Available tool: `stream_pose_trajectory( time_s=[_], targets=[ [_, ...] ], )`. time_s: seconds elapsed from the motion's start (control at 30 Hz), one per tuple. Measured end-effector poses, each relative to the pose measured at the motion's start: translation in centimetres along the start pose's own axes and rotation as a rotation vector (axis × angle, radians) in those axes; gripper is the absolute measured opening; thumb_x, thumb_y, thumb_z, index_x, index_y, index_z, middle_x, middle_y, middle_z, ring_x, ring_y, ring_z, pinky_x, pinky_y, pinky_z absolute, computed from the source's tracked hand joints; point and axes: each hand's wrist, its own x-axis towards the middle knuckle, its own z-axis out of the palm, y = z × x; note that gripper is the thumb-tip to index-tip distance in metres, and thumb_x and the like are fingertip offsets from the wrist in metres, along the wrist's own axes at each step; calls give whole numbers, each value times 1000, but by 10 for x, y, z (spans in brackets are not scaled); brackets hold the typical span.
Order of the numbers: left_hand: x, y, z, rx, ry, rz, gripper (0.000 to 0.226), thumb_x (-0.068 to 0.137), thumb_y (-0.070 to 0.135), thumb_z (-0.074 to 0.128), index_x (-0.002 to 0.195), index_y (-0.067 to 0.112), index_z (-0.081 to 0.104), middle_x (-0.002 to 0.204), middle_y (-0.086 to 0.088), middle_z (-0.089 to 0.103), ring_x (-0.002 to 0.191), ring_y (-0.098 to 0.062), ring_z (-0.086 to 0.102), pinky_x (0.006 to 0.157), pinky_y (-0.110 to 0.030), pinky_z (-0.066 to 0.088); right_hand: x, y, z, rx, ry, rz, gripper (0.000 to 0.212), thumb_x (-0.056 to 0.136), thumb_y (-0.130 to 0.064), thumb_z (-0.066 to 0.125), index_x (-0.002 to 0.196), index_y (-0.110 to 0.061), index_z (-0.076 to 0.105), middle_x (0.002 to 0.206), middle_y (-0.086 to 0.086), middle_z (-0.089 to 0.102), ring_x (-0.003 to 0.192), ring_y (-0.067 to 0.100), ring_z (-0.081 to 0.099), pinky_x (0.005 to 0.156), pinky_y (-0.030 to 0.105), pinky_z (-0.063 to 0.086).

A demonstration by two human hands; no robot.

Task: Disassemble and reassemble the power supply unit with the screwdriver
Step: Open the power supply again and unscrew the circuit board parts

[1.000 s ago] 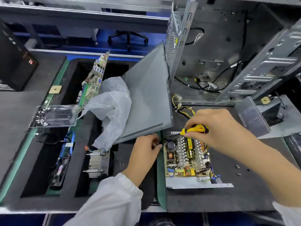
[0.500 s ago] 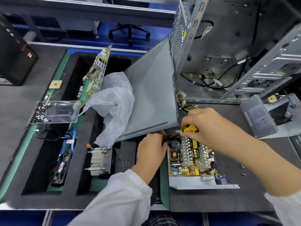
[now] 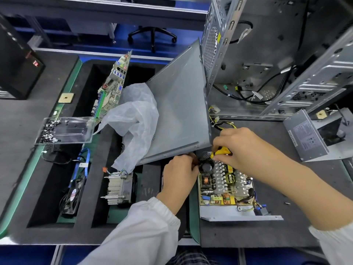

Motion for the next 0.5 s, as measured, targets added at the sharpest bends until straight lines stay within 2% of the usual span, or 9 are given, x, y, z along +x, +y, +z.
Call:
stream_pose_trajectory(
  time_s=[0.13,0.23,0.3,0.33,0.4,0.5],
  targets=[
    [1,1,0,-12,-2,-17,19,92,30,61,107,27,71,96,3,72,92,-19,65,77,-33,53,0,0,0,0,-8,18,24,91,-39,57,106,-21,61,87,-9,40,79,11,39,79,29,44],
    [1,2,0,-14,-13,-20,19,92,28,61,107,25,72,97,1,72,92,-20,65,78,-35,54,-4,-3,-2,-20,-44,31,17,91,-32,57,104,-20,54,95,-6,36,76,11,43,68,25,40],
    [1,3,0,-8,-21,-22,20,92,26,60,108,23,72,98,0,71,93,-21,65,79,-36,54,-7,-5,-5,-3,-59,33,15,91,-21,55,100,-19,43,100,-3,30,67,14,48,59,29,41],
    [1,3,0,-13,-23,-23,21,91,25,60,108,22,72,98,-1,72,93,-21,65,79,-36,54,-8,-6,-7,12,-66,25,17,91,-17,54,98,-19,39,100,-2,28,67,16,49,59,32,42],
    [0,3,0,-29,-20,-24,20,91,22,60,107,20,72,96,-2,72,91,-21,65,79,-36,54,-7,-6,-10,14,-76,5,18,92,-17,54,99,-19,37,100,-3,31,77,17,50,67,34,45],
    [-1,3,0,-35,0,-21,21,90,21,61,108,19,73,95,-3,72,89,-21,66,80,-37,54,-1,-7,-12,-7,-77,26,16,93,-24,55,105,-17,47,97,-4,34,87,14,42,71,28,39]
  ],
)
